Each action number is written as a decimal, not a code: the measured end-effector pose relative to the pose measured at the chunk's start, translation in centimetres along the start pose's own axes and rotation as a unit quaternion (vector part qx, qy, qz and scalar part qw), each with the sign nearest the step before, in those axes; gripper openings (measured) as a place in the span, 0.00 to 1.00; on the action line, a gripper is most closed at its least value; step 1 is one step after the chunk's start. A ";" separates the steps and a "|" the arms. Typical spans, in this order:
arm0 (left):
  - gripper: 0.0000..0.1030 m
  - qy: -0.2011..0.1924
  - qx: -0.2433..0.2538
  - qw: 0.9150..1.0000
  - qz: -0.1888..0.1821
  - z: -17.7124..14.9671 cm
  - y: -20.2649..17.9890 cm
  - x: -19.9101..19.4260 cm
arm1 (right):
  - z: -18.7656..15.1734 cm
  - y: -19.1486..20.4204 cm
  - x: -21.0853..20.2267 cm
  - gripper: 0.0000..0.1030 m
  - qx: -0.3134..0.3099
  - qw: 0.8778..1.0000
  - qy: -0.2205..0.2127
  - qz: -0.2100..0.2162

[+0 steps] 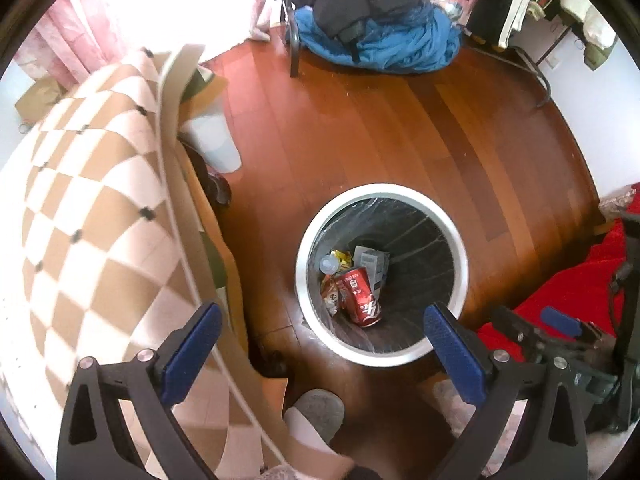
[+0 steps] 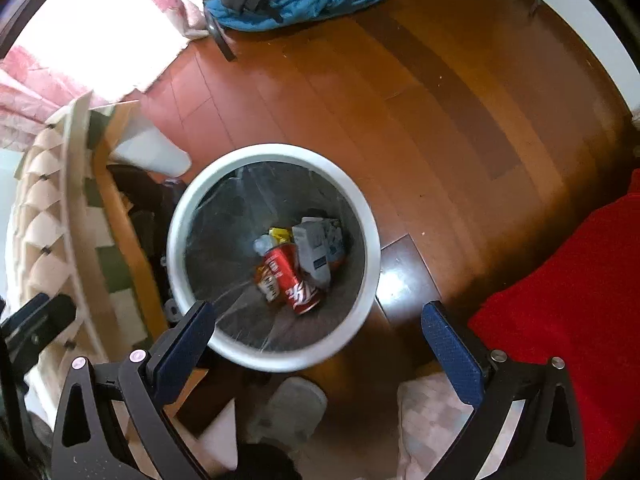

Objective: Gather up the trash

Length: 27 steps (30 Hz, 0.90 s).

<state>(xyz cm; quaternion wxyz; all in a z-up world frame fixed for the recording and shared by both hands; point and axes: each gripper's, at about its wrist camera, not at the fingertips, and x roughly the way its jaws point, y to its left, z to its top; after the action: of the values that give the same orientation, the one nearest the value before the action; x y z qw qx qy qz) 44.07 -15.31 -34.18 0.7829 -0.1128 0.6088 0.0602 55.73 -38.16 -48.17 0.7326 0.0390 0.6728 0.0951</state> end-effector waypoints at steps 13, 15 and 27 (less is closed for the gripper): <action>1.00 -0.072 0.027 0.997 -0.022 -3.1 -1.9 -12.6 | -6.9 0.3 -14.5 1.00 -0.007 0.998 -0.053 0.045; 1.00 -0.084 0.028 0.996 -0.031 -3.6 -1.7 -14.5 | -8.0 0.3 -17.2 1.00 -0.011 0.996 -0.067 0.055; 1.00 -0.133 0.048 0.985 -0.094 -7.4 -1.1 -24.9 | -13.5 2.7 -30.9 1.00 -0.062 0.983 -0.125 0.123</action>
<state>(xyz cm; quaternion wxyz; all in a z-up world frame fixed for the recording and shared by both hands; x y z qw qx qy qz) 31.16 -17.10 -11.76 0.8637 -0.1225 0.4880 -0.0288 39.69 -42.44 -18.65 0.7946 0.0878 0.5589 0.2203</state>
